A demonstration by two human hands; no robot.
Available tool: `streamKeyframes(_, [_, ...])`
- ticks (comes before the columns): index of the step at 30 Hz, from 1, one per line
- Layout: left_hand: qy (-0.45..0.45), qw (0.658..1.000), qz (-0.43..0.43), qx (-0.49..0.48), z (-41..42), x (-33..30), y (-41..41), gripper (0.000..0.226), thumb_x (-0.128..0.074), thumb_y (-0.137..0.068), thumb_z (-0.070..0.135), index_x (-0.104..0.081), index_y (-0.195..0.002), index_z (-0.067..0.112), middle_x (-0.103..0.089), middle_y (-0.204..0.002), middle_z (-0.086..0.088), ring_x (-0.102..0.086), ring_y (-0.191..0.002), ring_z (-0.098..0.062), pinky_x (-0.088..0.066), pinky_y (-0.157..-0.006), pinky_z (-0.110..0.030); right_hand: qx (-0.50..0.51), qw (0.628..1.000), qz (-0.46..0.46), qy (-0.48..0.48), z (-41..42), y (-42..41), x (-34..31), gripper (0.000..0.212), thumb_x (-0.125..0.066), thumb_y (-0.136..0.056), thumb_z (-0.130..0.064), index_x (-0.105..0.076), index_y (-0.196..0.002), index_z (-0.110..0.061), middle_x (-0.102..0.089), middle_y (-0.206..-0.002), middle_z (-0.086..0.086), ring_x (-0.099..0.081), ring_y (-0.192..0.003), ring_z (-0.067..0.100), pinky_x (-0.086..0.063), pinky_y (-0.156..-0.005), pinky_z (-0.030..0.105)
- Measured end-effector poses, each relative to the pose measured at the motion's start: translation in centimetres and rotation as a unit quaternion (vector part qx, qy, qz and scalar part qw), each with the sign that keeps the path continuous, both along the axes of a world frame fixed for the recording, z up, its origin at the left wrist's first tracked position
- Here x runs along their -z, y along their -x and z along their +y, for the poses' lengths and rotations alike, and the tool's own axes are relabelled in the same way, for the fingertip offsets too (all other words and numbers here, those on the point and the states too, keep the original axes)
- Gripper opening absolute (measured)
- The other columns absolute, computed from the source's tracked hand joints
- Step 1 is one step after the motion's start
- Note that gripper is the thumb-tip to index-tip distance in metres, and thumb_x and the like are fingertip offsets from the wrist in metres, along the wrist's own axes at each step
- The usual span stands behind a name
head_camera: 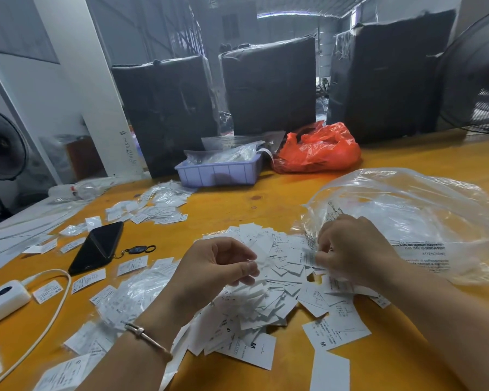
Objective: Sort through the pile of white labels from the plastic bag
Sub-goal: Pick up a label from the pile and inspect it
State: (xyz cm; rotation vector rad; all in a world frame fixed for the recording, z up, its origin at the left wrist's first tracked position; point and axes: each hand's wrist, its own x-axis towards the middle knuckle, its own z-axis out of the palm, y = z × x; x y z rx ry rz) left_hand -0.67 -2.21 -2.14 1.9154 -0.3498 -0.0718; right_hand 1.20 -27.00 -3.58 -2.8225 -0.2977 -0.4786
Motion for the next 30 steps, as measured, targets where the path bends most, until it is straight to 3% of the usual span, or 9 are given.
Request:
streamKeyframes(4, [-0.003,1.000,-0.004,0.001,0.0,-0.1,-0.1,0.004,-0.070,-0.087,0.002,-0.072,-0.088,0.005,-0.076,-0.080,-0.010,-0.074,-0.073,-0.022,-0.055,-0.063,-0.022,-0.019,0.968,-0.035,-0.246,0.5,0.5,-0.7,0.013,-0.072,-0.077,-0.022,-0.073,-0.067,-0.013,-0.071,-0.080,0.000,-0.063,-0.078,0.017,-0.053,-0.072,0.038])
streamKeyframes(8, [0.011,1.000,0.001,0.000,0.0,-0.3,-0.1,0.005,-0.068,-0.090,0.007,-0.069,-0.089,0.003,-0.077,-0.081,-0.010,-0.074,-0.073,-0.024,-0.055,-0.061,-0.023,-0.067,0.853,0.057,-0.514,0.9,1.2,-1.6,0.014,-0.071,-0.076,-0.007,-0.072,-0.064,-0.013,-0.073,-0.073,0.002,-0.063,-0.067,0.009,-0.045,-0.067,0.029])
streamKeyframes(12, [0.046,0.999,0.009,0.005,-0.1,-0.5,0.1,0.010,-0.070,-0.086,0.010,-0.067,-0.090,0.002,-0.077,-0.082,-0.011,-0.075,-0.074,-0.026,-0.056,-0.059,-0.023,-0.125,0.760,0.149,-0.620,1.3,1.4,-2.1,0.017,-0.067,-0.077,-0.002,-0.066,-0.065,-0.014,-0.071,-0.075,0.009,-0.060,-0.067,0.013,-0.036,-0.070,0.031])
streamKeyframes(14, [0.067,0.998,0.008,0.011,-0.1,-0.7,0.2,0.021,-0.073,-0.079,0.017,-0.067,-0.091,0.001,-0.077,-0.084,-0.012,-0.075,-0.075,-0.027,-0.057,-0.060,-0.023,-0.151,0.735,0.168,-0.640,1.5,1.5,-2.1,0.008,-0.069,-0.069,-0.007,-0.065,-0.066,-0.013,-0.071,-0.075,0.010,-0.061,-0.065,0.015,-0.038,-0.070,0.031])
streamKeyframes(21, [0.103,0.995,-0.002,0.015,-0.2,-0.9,0.4,0.032,-0.081,-0.069,0.021,-0.070,-0.096,0.006,-0.077,-0.086,-0.012,-0.076,-0.077,-0.025,-0.057,-0.063,-0.022,-0.165,0.748,0.144,-0.627,1.7,1.8,-2.2,0.013,-0.072,-0.067,-0.008,-0.069,-0.063,-0.019,-0.071,-0.079,0.008,-0.058,-0.076,0.020,-0.039,-0.071,0.031])
streamKeyframes(25, [0.107,0.994,-0.006,0.027,-0.1,-0.9,0.6,0.026,-0.082,-0.068,0.025,-0.073,-0.087,0.009,-0.077,-0.086,-0.013,-0.075,-0.079,-0.025,-0.056,-0.062,-0.022,-0.185,0.803,-0.043,-0.565,2.3,2.8,-2.4,0.019,-0.069,-0.080,0.002,-0.072,-0.074,-0.016,-0.072,-0.075,0.005,-0.066,-0.070,0.016,-0.050,-0.061,0.023])
streamKeyframes(28, [0.095,0.995,-0.016,0.036,-0.1,-0.9,0.6,0.021,-0.080,-0.070,0.026,-0.075,-0.083,0.011,-0.077,-0.084,-0.013,-0.074,-0.077,-0.022,-0.055,-0.063,-0.022,-0.199,0.846,-0.144,-0.474,3.1,3.7,-2.6,0.014,-0.071,-0.082,-0.004,-0.073,-0.078,-0.018,-0.071,-0.074,0.006,-0.064,-0.069,0.032,-0.053,-0.062,0.042])
streamKeyframes(30, [0.085,0.996,-0.020,0.035,-0.2,-0.9,0.7,0.021,-0.079,-0.070,0.028,-0.076,-0.083,0.011,-0.077,-0.083,-0.012,-0.074,-0.076,-0.020,-0.055,-0.063,-0.021,-0.210,0.853,-0.168,-0.447,3.5,4.0,-2.8,0.010,-0.072,-0.083,-0.011,-0.072,-0.081,-0.021,-0.071,-0.074,0.000,-0.063,-0.066,0.030,-0.050,-0.061,0.045])
